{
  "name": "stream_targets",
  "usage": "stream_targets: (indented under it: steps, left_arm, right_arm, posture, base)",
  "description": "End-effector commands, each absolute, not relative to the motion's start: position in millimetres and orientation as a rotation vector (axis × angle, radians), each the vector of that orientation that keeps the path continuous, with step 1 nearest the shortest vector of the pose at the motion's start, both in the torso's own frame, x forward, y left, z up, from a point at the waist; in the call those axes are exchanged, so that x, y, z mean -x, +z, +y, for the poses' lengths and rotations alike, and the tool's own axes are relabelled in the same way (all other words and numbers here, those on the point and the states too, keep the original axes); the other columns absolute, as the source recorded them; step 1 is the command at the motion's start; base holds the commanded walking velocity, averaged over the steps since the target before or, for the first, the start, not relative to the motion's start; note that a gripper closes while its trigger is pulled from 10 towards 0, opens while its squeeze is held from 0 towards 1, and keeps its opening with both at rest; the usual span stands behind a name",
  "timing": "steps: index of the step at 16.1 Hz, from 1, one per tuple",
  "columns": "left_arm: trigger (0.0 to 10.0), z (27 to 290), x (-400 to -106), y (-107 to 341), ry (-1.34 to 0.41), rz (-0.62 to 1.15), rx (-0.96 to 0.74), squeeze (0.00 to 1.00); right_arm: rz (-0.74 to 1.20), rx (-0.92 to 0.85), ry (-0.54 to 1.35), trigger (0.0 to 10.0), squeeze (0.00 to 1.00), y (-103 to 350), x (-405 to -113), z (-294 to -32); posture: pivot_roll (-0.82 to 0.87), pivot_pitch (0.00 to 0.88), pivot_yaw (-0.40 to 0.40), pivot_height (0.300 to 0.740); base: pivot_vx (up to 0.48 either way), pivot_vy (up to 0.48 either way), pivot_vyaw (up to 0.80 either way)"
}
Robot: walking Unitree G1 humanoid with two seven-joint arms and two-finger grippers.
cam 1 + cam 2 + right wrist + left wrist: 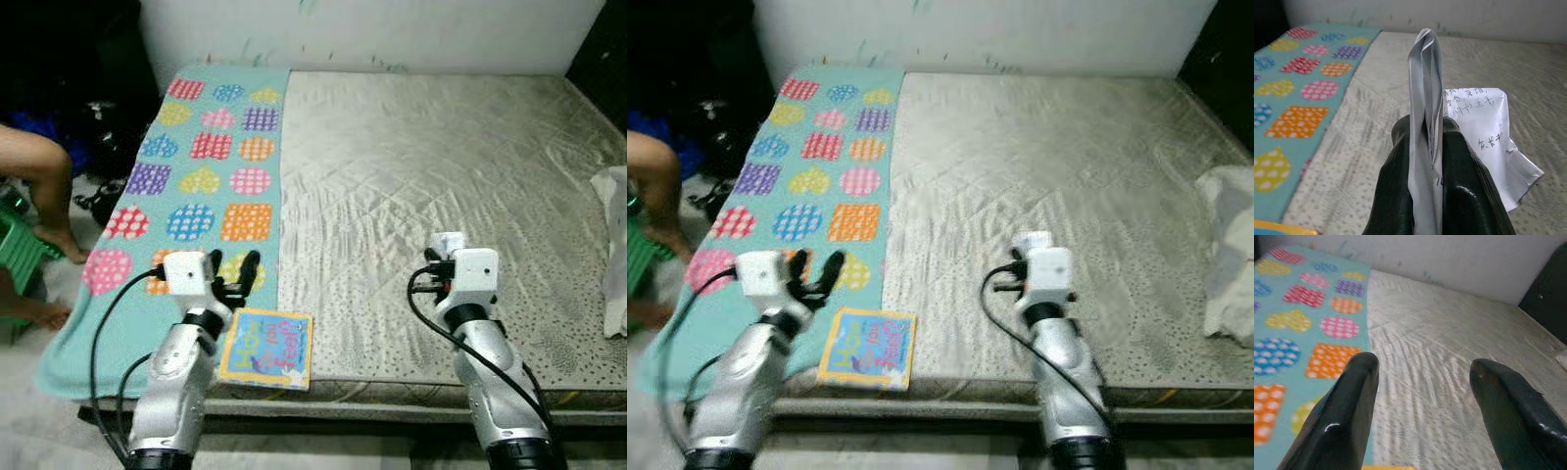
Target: Clean up the room
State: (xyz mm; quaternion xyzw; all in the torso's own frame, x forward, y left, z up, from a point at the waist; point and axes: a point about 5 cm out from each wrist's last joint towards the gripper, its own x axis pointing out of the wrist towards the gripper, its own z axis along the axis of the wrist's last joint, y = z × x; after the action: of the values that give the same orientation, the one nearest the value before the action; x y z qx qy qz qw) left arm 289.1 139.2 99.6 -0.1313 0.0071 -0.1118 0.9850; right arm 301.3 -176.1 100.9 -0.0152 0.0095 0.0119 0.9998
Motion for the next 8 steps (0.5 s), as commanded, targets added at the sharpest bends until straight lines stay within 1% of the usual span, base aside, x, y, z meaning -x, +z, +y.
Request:
stream_targets:
  steps: [1,2,3,8]
  left_arm:
    - [10.0,143.5,-287.5,95.5,-0.206,0.036,0.251,0.0]
    - [10.0,143.5,-287.7,95.8,-0.209,0.034,0.249,0.0]
    - [10.0,143.9,-288.0,96.0,-0.207,0.033,0.251,0.0]
    - [10.0,143.7,-288.7,96.5,-0.206,0.033,0.255,0.0]
  right_arm:
    - [0.016,0.029,0.022,10.0,0.0,100.7,-301.1,-177.1]
    - [0.015,0.029,0.021,10.0,0.0,100.8,-301.3,-177.1]
    - [0.015,0.029,0.021,10.0,0.0,100.9,-301.5,-177.0]
    - [0.016,0.037,0.016,10.0,0.0,101.1,-301.8,-177.9]
  posture:
    - [-0.15,0.094,-0.017,0.74]
    - [-0.15,0.096,-0.017,0.74]
    - [-0.15,0.096,-0.017,0.74]
    - [-0.16,0.097,-0.016,0.74]
  base:
    - [0.0,0.0,0.0]
    - [0.0,0.0,0.0]
    - [0.0,0.296,0.0]
    - [0.0,0.365,0.0]
